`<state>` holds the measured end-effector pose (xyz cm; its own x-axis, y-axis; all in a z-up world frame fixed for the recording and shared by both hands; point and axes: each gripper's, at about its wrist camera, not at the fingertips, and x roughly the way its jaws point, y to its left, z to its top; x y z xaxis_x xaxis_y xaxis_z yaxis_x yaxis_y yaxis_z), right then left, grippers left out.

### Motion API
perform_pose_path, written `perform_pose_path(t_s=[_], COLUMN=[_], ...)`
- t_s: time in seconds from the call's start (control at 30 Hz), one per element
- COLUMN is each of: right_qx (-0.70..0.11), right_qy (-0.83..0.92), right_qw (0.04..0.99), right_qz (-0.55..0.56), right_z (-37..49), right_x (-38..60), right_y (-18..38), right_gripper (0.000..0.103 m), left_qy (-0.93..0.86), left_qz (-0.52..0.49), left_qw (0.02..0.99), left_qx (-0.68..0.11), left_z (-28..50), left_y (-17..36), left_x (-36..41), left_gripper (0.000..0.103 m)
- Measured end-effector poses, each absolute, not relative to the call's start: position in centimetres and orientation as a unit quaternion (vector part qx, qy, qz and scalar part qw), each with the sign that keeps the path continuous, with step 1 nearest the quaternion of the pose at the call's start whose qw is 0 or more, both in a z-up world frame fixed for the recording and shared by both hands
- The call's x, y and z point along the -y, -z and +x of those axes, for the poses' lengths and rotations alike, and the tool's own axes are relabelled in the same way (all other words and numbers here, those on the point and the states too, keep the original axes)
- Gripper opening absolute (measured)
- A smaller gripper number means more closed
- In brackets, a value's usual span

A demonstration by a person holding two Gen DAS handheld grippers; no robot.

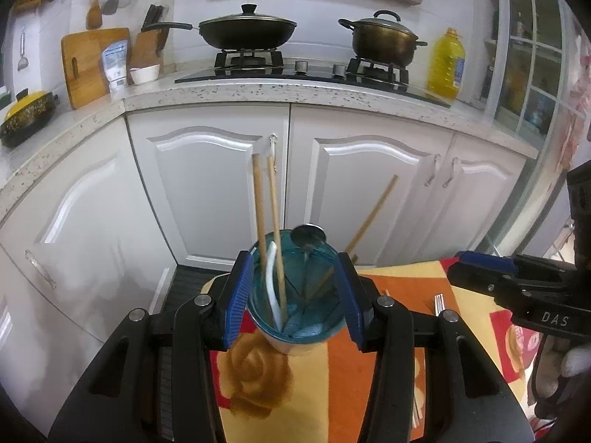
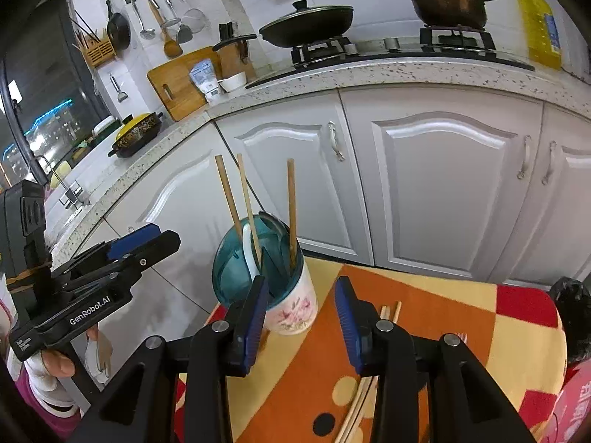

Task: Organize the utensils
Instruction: 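Move both tools back over the remaining chopsticks beside the fork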

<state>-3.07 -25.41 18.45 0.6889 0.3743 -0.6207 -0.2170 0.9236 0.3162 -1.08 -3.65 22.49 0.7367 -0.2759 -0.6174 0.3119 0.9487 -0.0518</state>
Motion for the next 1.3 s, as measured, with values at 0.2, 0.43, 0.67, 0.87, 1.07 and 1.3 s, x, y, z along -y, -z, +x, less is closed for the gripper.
perform_pose_path(t_s=[0.2,0.43,0.67,0.87,1.07,1.3], right_qx=[-0.357,-0.360,-0.370,-0.383,-0.405,-0.461], right_qy=[-0.159,-0.152,-0.139,-0.129,-0.115,-0.097], right_qw=[0.914,0.914,0.912,0.907,0.899,0.875], right_qz=[0.112,0.115,0.112,0.118,0.121,0.110], right_z=[-4.2,-5.4,-6.4,-7.3,-7.7,-6.5], right_x=[25.9,26.3,27.2,28.2,29.4,29.4], right_y=[-18.5,-18.0,-16.9,-15.6,-13.2,-6.7], right_gripper=[0.038,0.040,0.040,0.041,0.041,0.030], left_qy=[0.161,0.163,0.167,0.172,0.180,0.182], left_qz=[0.028,0.035,0.037,0.039,0.040,0.034], left_qw=[0.931,0.930,0.927,0.921,0.914,0.901], left_qx=[-0.328,-0.327,-0.335,-0.346,-0.361,-0.393], left_z=[-2.2,-3.4,-4.1,-4.6,-4.9,-5.0], left_y=[-22.3,-21.9,-21.0,-20.0,-18.8,-16.3], left_x=[4.3,5.1,5.8,6.7,7.3,7.2], left_gripper=[0.045,0.045,0.045,0.045,0.045,0.045])
